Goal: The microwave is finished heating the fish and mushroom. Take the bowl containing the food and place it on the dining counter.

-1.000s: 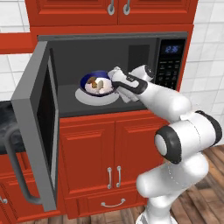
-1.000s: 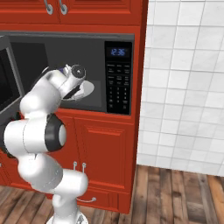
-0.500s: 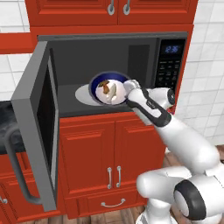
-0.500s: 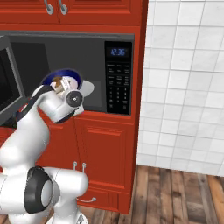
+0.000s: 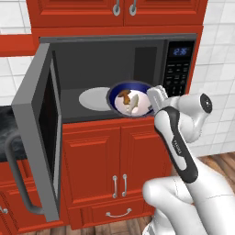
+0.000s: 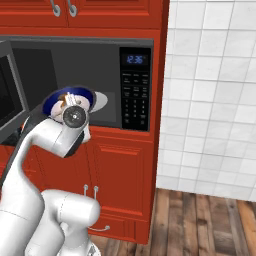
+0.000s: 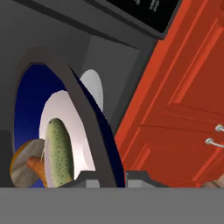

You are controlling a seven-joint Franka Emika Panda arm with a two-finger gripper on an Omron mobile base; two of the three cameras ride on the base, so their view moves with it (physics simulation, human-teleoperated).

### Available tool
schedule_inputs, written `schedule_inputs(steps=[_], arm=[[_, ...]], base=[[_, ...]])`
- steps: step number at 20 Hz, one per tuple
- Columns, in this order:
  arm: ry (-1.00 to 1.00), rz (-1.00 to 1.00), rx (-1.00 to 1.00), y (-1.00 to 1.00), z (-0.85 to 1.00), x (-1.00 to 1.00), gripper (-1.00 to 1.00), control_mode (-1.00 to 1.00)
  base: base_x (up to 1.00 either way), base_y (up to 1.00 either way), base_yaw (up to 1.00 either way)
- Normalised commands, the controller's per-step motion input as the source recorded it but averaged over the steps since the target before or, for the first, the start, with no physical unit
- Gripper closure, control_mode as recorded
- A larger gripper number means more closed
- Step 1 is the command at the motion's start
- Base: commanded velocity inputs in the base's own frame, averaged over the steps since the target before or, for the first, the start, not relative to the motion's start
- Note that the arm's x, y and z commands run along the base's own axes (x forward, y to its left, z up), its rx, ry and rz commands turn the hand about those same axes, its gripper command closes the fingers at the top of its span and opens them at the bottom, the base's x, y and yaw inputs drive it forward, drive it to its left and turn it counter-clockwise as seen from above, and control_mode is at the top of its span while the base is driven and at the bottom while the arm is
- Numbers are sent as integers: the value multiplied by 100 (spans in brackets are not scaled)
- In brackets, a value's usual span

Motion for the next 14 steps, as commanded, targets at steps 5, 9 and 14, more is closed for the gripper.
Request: schedule_inputs(steps=[5, 9, 14], arm=[[38, 0, 0, -26, 47, -69, 100, -100], [0, 0, 0, -4, 0, -8, 100, -100], [0, 0, 0, 0, 0, 0, 100, -100]], base=[[0, 0, 0], [0, 0, 0], [0, 0, 0]])
